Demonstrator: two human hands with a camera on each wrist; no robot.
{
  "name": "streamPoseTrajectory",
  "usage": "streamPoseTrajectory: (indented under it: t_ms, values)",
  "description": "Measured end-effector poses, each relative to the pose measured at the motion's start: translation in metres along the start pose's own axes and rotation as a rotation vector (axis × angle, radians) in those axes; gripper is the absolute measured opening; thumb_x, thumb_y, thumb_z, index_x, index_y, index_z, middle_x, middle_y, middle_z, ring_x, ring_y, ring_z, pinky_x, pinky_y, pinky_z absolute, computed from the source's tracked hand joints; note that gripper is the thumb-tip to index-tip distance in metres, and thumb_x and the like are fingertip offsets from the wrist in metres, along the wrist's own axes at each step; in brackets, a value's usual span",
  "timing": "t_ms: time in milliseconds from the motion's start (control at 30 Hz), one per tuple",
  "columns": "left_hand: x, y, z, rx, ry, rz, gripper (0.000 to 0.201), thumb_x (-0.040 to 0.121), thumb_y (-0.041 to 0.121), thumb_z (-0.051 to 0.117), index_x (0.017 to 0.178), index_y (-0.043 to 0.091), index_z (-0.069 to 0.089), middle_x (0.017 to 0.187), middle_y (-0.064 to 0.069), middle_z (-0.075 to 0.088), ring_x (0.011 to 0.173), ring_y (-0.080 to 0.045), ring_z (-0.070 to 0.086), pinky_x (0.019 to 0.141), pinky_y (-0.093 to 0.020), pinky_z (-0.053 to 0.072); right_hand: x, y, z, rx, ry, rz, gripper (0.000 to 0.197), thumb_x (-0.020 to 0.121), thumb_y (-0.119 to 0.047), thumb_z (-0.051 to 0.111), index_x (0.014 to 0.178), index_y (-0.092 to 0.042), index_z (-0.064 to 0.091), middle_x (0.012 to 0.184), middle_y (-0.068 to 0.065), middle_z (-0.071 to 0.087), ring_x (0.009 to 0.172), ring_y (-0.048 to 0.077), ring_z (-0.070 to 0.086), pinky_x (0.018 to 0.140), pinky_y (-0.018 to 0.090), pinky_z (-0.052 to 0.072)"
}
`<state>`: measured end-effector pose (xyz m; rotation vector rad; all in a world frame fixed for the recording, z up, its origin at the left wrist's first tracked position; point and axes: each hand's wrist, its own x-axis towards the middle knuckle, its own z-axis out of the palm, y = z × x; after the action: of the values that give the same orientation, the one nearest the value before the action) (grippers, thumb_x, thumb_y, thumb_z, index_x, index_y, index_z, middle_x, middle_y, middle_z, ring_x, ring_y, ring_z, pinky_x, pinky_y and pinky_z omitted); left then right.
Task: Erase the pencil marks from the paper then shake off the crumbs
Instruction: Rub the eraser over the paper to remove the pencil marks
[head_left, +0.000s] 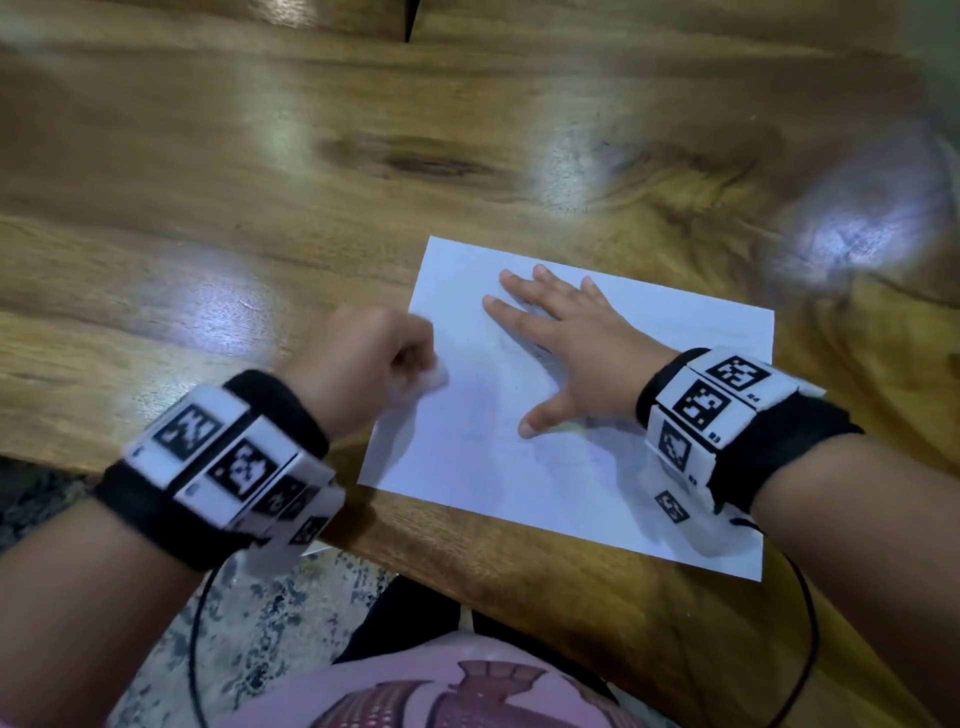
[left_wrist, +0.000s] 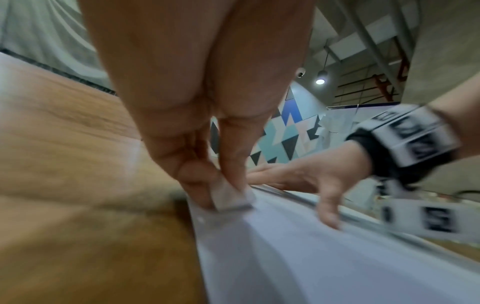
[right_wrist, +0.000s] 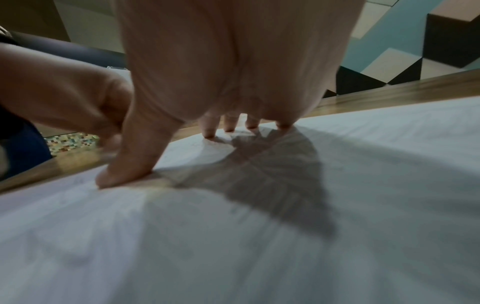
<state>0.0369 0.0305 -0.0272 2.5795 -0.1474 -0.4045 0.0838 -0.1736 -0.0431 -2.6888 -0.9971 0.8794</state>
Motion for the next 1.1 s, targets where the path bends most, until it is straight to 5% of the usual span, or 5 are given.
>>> streamPoseTrajectory:
  t_ms: [100, 500, 767, 967, 1100]
  values:
    - [-0.019, 0.000, 0.002, 0.005, -0.311, 0.049, 0.012, 0.074, 0.014, 0.069, 0.067, 0.019, 0.062, 0.061, 0.017, 0.052, 0.063, 0.002, 0.048, 0.057, -0.009, 0.032, 0.001, 0.000, 0.000, -0.005, 0.000, 0.000, 0.114, 0.067, -0.055, 0.073, 0.149, -0.032, -0.002, 0.157, -0.008, -0.016, 0.144, 0.015, -0.019, 0.115, 0.042, -0.012]
    - [-0.021, 0.003, 0.009, 0.052, -0.329, 0.130, 0.009, 0.077, 0.005, 0.062, 0.074, 0.013, 0.064, 0.072, 0.002, 0.056, 0.069, -0.015, 0.053, 0.061, -0.017, 0.036, 0.002, 0.001, 0.002, -0.012, -0.001, 0.007, 0.115, 0.066, -0.057, 0.072, 0.148, -0.033, -0.004, 0.157, -0.009, -0.018, 0.143, 0.014, -0.021, 0.114, 0.039, -0.014]
    - [0.023, 0.015, 0.004, 0.097, -0.009, 0.074, 0.007, 0.077, 0.006, 0.062, 0.078, 0.012, 0.065, 0.070, -0.002, 0.059, 0.068, -0.019, 0.050, 0.055, -0.021, 0.028, 0.002, 0.000, 0.002, 0.017, 0.015, 0.011, 0.115, 0.065, -0.054, 0.075, 0.149, -0.034, -0.001, 0.157, -0.010, -0.016, 0.143, 0.013, -0.019, 0.114, 0.039, -0.012]
    - [-0.015, 0.012, 0.009, 0.062, -0.320, 0.119, 0.024, 0.076, 0.014, 0.067, 0.058, 0.024, 0.055, 0.063, 0.004, 0.051, 0.063, -0.015, 0.047, 0.057, -0.009, 0.032, 0.001, 0.001, 0.004, 0.022, 0.027, 0.008, 0.115, 0.065, -0.054, 0.075, 0.148, -0.035, -0.002, 0.156, -0.012, -0.016, 0.143, 0.011, -0.021, 0.113, 0.037, -0.015]
    - [0.023, 0.017, 0.003, 0.031, 0.011, 0.097, 0.009, 0.074, 0.020, 0.070, 0.075, 0.011, 0.069, 0.073, -0.010, 0.067, 0.068, -0.021, 0.055, 0.059, -0.023, 0.033, 0.002, 0.002, 0.005, 0.018, 0.033, 0.009, 0.116, 0.063, -0.055, 0.075, 0.148, -0.036, -0.002, 0.156, -0.012, -0.016, 0.143, 0.011, -0.021, 0.113, 0.037, -0.015]
